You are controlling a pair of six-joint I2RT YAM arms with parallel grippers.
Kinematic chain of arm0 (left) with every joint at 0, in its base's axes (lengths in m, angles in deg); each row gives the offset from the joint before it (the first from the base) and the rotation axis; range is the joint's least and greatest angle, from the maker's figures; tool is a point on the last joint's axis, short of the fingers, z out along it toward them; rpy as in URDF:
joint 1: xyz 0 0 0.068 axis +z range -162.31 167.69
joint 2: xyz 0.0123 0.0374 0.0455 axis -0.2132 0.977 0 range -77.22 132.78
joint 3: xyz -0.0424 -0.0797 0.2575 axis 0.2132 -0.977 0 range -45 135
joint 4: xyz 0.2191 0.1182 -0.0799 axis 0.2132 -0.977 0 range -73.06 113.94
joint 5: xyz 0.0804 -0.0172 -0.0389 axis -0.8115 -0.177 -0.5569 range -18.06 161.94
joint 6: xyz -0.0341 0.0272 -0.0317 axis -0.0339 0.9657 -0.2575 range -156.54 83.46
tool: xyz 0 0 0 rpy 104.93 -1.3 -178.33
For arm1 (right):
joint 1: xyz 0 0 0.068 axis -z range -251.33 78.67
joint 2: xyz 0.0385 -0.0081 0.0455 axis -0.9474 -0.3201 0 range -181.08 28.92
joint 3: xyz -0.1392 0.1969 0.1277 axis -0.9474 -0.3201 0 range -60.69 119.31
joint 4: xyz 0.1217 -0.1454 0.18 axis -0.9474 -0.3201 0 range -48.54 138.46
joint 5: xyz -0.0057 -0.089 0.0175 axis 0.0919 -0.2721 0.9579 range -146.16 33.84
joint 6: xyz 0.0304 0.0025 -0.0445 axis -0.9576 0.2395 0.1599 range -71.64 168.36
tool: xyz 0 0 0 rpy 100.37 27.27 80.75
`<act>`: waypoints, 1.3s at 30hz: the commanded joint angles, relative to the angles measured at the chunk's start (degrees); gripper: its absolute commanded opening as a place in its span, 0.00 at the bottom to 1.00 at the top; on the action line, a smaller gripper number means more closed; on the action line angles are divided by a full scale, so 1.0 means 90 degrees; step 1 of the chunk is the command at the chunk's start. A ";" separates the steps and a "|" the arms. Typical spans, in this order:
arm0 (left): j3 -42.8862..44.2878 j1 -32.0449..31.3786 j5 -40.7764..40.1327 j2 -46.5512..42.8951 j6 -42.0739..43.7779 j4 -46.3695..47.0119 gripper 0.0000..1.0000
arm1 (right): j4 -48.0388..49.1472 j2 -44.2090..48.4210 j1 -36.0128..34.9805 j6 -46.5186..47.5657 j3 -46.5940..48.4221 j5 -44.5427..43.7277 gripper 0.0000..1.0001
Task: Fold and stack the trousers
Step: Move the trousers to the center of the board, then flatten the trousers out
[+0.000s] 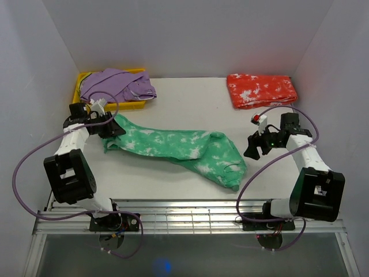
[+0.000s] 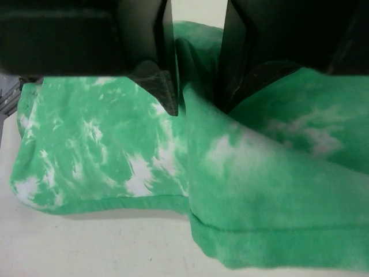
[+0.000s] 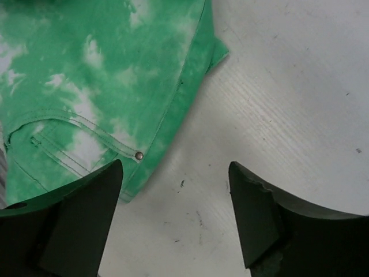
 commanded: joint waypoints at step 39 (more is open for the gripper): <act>0.4541 -0.0089 -0.0174 0.2902 0.8181 -0.4080 0.00 | -0.2557 -0.2852 -0.0307 0.0936 0.3722 -0.0002 0.08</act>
